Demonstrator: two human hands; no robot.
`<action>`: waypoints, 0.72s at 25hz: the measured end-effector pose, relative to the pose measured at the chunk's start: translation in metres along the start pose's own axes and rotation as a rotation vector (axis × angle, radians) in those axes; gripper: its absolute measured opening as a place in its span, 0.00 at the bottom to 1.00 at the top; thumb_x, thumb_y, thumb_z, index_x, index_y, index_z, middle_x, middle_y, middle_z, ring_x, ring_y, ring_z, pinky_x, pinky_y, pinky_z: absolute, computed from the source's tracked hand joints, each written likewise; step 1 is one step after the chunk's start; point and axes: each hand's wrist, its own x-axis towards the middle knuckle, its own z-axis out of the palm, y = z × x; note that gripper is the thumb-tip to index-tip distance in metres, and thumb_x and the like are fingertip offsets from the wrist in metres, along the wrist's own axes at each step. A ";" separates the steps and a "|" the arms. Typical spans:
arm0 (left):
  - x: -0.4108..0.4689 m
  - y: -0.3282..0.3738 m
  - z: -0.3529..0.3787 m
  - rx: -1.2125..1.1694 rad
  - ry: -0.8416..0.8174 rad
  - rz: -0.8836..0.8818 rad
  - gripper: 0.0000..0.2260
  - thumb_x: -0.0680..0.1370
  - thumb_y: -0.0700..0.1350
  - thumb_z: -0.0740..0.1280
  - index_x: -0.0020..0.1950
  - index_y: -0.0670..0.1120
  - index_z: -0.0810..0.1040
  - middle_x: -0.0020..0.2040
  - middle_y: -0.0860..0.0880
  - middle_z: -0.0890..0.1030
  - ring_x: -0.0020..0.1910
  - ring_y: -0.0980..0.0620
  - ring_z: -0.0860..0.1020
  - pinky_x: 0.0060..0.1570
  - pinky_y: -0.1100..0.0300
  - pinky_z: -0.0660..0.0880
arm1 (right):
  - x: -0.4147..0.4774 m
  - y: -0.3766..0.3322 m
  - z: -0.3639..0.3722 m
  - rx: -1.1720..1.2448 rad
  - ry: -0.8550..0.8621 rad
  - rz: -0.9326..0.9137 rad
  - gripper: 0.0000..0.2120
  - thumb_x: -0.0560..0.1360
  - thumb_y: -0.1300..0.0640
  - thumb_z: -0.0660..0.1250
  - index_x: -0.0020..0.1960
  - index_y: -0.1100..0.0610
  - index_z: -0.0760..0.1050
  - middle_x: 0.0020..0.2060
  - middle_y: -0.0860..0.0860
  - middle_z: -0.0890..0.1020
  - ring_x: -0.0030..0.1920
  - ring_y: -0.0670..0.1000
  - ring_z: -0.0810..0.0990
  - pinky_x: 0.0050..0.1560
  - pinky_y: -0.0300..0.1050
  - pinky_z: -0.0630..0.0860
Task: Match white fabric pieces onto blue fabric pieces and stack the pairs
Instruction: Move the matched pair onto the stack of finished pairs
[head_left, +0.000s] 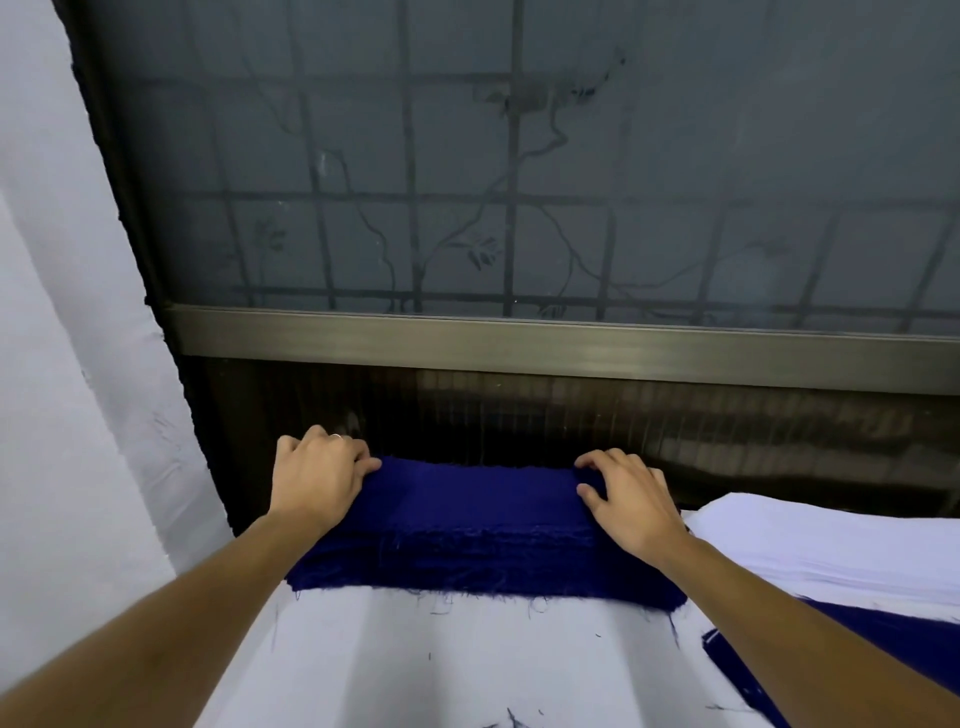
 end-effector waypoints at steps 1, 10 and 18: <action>0.000 -0.001 -0.001 0.040 0.010 0.003 0.12 0.84 0.57 0.58 0.56 0.59 0.81 0.50 0.56 0.83 0.57 0.52 0.75 0.58 0.51 0.66 | 0.000 -0.001 -0.001 -0.002 0.006 -0.005 0.17 0.82 0.48 0.61 0.70 0.44 0.70 0.68 0.44 0.74 0.69 0.48 0.70 0.72 0.50 0.62; -0.002 0.030 -0.044 -0.288 0.076 0.226 0.05 0.82 0.51 0.64 0.54 0.56 0.80 0.51 0.57 0.81 0.52 0.58 0.77 0.55 0.56 0.76 | 0.000 -0.098 0.002 0.128 0.175 -0.287 0.19 0.82 0.52 0.63 0.72 0.48 0.70 0.66 0.42 0.75 0.69 0.45 0.69 0.70 0.46 0.64; -0.024 0.053 -0.080 -0.087 -0.005 0.309 0.11 0.84 0.59 0.55 0.56 0.55 0.71 0.48 0.55 0.79 0.44 0.53 0.80 0.41 0.57 0.73 | -0.001 -0.159 -0.002 0.228 0.049 -0.282 0.12 0.81 0.45 0.63 0.62 0.43 0.79 0.59 0.44 0.77 0.66 0.50 0.69 0.68 0.46 0.65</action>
